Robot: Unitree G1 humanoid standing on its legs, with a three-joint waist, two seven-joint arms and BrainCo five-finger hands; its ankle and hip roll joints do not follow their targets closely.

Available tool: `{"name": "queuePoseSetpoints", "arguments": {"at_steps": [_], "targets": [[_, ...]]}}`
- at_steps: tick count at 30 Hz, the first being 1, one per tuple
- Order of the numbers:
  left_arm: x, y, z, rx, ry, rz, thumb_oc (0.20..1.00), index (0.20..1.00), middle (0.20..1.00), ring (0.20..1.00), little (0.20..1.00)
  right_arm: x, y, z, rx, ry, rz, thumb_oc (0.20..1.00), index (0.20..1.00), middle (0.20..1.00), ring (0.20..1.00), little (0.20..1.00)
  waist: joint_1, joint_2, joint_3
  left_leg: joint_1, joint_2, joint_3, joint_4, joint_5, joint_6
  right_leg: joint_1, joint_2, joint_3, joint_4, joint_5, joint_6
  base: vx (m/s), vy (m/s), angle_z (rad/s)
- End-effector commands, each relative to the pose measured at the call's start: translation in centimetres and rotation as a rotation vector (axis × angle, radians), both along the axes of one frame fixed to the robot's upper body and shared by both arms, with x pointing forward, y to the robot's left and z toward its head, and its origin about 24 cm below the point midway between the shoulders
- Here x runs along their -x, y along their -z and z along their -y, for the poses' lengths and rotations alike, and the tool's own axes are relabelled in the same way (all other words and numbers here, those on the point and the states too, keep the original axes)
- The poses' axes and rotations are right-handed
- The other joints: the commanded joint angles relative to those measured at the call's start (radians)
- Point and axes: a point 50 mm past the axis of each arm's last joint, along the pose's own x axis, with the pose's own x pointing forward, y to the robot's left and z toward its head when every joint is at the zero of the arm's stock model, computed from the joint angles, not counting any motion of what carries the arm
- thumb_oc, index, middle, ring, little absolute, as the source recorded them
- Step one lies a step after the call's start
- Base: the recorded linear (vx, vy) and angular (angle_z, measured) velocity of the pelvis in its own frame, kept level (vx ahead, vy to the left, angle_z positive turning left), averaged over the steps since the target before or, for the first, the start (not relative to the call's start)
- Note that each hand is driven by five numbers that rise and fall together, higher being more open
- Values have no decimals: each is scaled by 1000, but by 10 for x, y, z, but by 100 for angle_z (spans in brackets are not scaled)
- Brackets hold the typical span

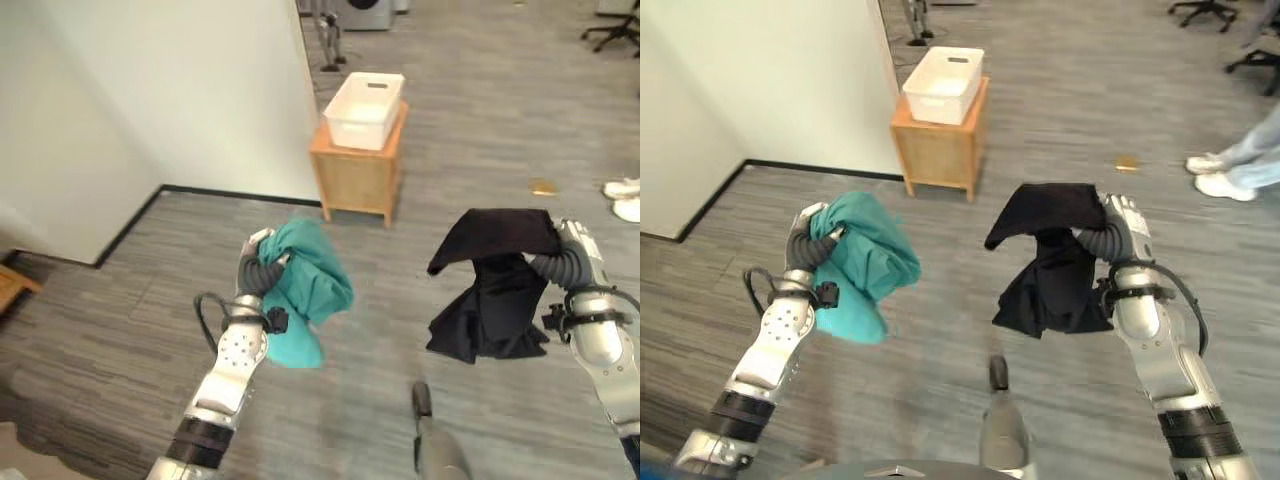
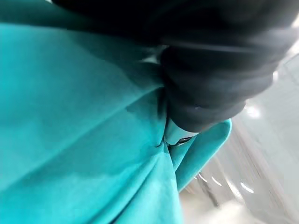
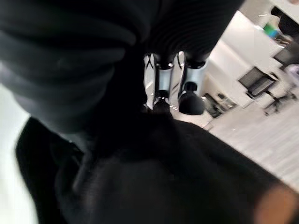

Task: Pick up bed clothes into laundry basket.

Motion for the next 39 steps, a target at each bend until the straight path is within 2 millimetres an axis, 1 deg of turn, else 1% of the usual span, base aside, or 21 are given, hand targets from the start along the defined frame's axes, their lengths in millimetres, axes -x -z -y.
{"name": "queuePoseSetpoints", "arguments": {"at_steps": [1,2,3,6,8,9,12,15,17,18,19,20,21,24,25,27,29,30,31,35,39], "targets": [[-10,-43,-7,-87,0,208,200,200,200,200,200,1,-40,-6,6,-40,191,200,200,200,200,200,-37,-61,-16,0,-113,13,99,-31,5,177,-44,-19,-311,117,25,508,-400,56],[-6,-40,-11,-37,-14,197,200,200,200,200,200,3,-42,-9,28,-49,191,200,200,200,200,200,-25,-76,-4,-105,-53,53,422,80,-67,237,-45,-25,-268,99,-16,493,-407,26],[-6,-40,-11,-37,-14,197,200,200,200,200,200,2,-42,-9,27,-50,192,200,200,200,200,200,-27,-81,-6,-115,-56,51,429,82,-67,232,-49,-26,-268,102,-17,394,-386,19],[-2,-38,-15,1,-19,194,200,200,200,200,200,-1,-49,-8,25,-45,219,200,200,200,200,200,10,-122,20,-311,-5,90,790,180,-79,339,-36,-29,-276,37,-106,335,-323,9],[2,-37,-17,24,-10,190,200,200,200,200,200,-3,-54,-5,27,-41,219,200,200,200,200,200,31,-125,15,-364,92,176,633,163,-53,423,-33,-57,-307,-22,-117,488,-230,2],[2,-37,-18,24,-11,191,200,200,200,200,200,-4,-54,-5,28,-42,219,200,200,200,200,200,32,-129,15,-361,87,180,625,169,-51,422,-37,-56,-308,-20,-117,340,-54,14],[8,-34,-16,27,1,181,200,200,200,200,200,-7,-57,-5,63,-44,219,200,200,200,200,200,66,-108,6,-392,21,172,288,151,-15,475,-13,-52,-314,-71,-97,434,-2,10],[10,-35,-8,50,27,189,200,200,200,200,200,-13,-58,-4,99,-33,216,200,200,200,200,200,113,-93,3,-454,-1,119,-57,295,-35,577,16,-17,-325,-137,-95,668,-42,-22],[14,-33,-8,56,41,177,200,200,200,200,200,-15,-53,-8,91,-41,193,200,200,200,200,200,129,-82,-11,-461,13,143,-81,293,-29,610,25,-4,-281,-200,-89,818,-57,-52],[17,-29,-8,60,42,159,200,200,200,200,200,-17,-44,-12,97,-35,176,200,200,200,200,200,166,-79,-33,-415,-16,146,-79,307,18,611,1,-24,-101,-179,-50,649,-1,-50],[17,-30,-8,60,42,160,200,200,200,200,200,-17,-44,-12,97,-35,177,200,200,200,200,200,171,-78,-35,-416,-13,151,-81,310,19,602,2,-19,-94,-180,-50,543,16,-77],[16,-30,-5,65,58,158,200,200,200,200,200,-17,-41,-14,105,-27,170,200,200,200,200,200,169,-72,-26,-392,-17,157,-75,302,34,520,-15,-27,97,-129,-11,324,42,-134],[13,-30,-1,73,68,153,200,200,200,200,200,-22,-43,-21,111,-29,185,200,200,200,200,200,144,-51,6,-315,0,176,-81,263,66,330,-34,-48,470,-22,59,317,38,-140],[11,-29,2,77,74,148,200,200,200,200,200,-26,-50,-27,124,-29,233,200,200,200,200,200,140,-22,20,-259,20,200,-81,245,85,238,-93,-100,672,44,64,321,35,-36],[9,-29,7,77,90,150,200,200,200,200,200,-28,-60,-28,138,-16,280,200,200,200,200,200,120,-18,37,-230,10,186,-81,227,91,167,-54,-104,732,-4,32,326,31,11],[7,-30,11,76,105,156,200,200,200,200,200,-29,-71,-25,146,-4,320,200,200,200,200,200,97,-36,41,-217,-13,165,-81,218,79,123,9,-95,584,-35,22,370,-122,20],[7,-31,11,81,109,160,200,200,200,200,200,-31,-77,-26,142,-4,341,200,200,200,200,200,83,-41,42,-210,-13,159,-81,209,69,138,14,-107,449,-65,17,335,-195,84],[7,-29,10,89,127,151,200,200,200,200,200,-35,-87,-27,145,-9,371,200,200,200,200,200,84,-56,27,-206,-9,164,-81,189,41,177,-29,-127,113,-107,-29,356,-264,82],[8,-27,11,94,134,140,200,200,200,200,200,-36,-88,-24,159,4,372,200,200,200,200,200,84,-66,16,-195,-17,150,-81,170,30,189,-27,-101,-19,-97,-36,355,-263,76],[10,-20,7,114,127,115,200,200,200,200,200,-36,-103,-20,244,41,407,200,200,200,200,200,102,-82,-22,-133,-24,115,-77,106,13,228,-58,-72,-235,3,-17,381,-226,45],[14,-14,6,138,114,101,200,200,200,200,200,-39,-123,-24,288,54,479,200,200,200,200,200,119,-103,-19,-160,-11,98,182,54,-21,351,-72,-99,-309,17,-31,260,-216,36]]}}
